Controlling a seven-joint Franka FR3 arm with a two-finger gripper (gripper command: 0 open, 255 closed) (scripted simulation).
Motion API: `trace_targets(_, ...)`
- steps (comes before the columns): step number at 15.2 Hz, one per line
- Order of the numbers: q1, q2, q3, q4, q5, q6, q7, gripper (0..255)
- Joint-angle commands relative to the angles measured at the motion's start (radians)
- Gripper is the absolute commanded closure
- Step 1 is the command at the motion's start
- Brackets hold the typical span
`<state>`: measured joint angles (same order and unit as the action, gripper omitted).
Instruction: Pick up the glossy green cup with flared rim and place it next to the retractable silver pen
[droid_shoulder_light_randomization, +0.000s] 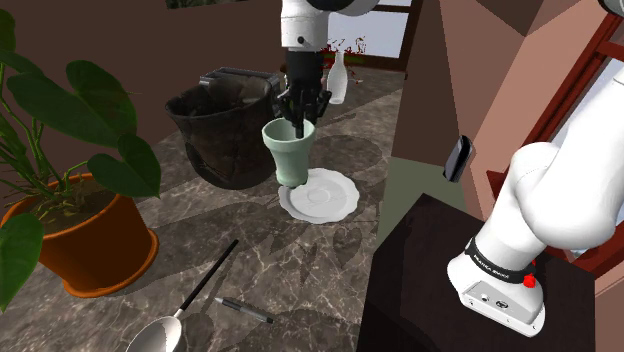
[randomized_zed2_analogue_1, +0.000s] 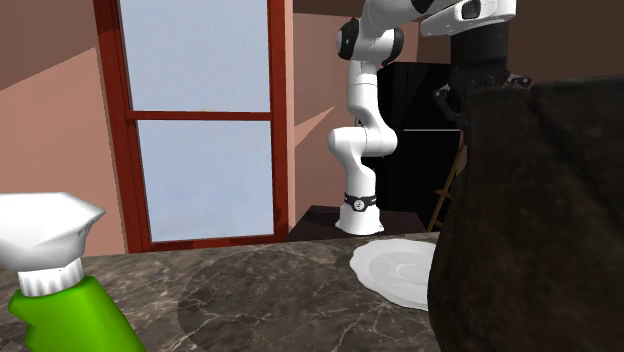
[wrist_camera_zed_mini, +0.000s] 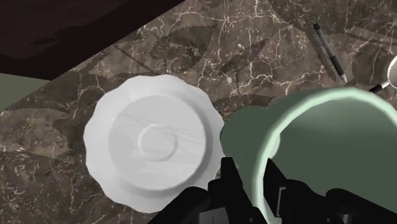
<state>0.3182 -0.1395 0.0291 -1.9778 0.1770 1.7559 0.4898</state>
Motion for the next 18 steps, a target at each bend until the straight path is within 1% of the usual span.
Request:
trace_targets(1,0.021,-0.009,0.027,-0.001,0.008,0.001,0.048,255)
trace_targets(6,0.075,0.001,0.095,0.029,0.025,0.002,0.167,255)
trace_targets(10,0.117,0.027,0.15,0.074,0.032,0.002,0.265,255)
trace_targets(18,0.204,0.129,0.254,0.22,0.017,-0.006,0.466,255)
